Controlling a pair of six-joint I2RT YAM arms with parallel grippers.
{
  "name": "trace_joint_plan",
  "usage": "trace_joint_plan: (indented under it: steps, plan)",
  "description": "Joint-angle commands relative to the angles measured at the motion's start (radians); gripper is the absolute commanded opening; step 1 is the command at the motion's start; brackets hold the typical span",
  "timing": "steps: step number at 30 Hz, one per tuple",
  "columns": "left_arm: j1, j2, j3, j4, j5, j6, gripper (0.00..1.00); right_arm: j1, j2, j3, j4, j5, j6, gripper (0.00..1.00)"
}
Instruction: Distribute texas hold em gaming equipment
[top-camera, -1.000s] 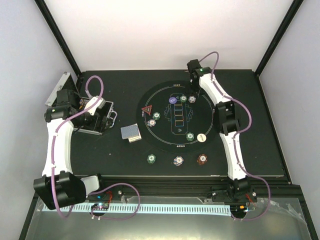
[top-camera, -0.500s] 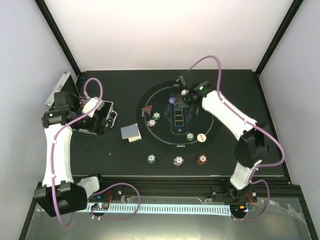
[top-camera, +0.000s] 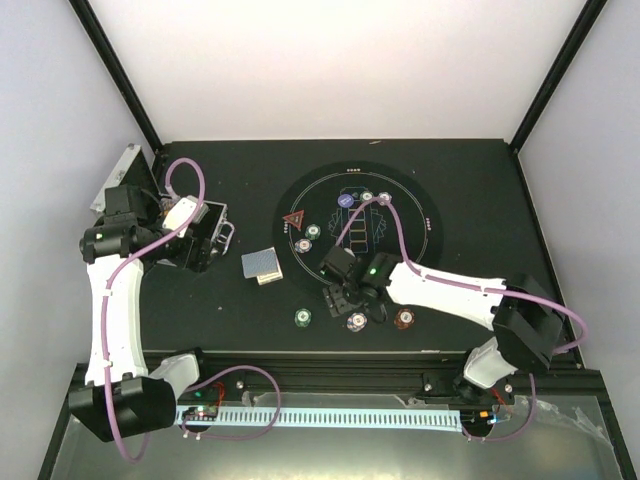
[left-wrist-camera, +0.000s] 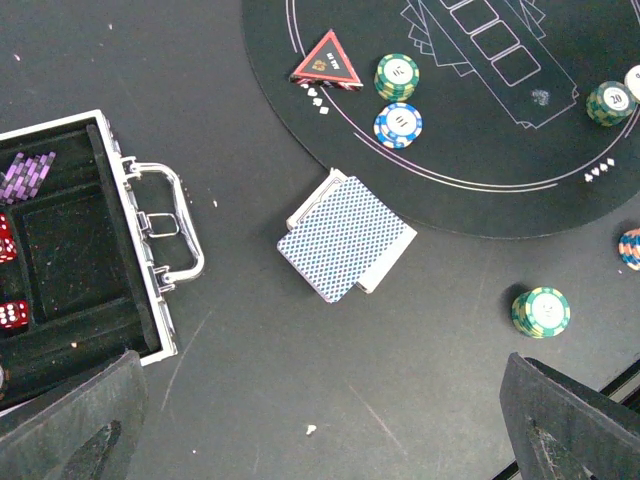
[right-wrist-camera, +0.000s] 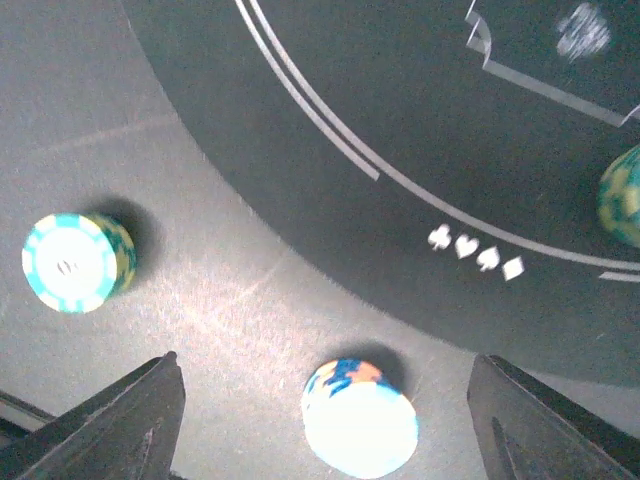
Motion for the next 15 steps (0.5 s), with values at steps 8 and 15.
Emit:
trace_joint_plan:
  steps: [8,15]
  plan:
    - [0.007,-0.032,-0.001,-0.012,0.021,0.023,0.99,0.053,-0.037,-0.153,0.101,-0.042,0.132,0.8]
    - [0.007,-0.033,0.0,-0.016,0.018,0.032,0.99,0.063,-0.05,-0.226,0.112,-0.045,0.147,0.81]
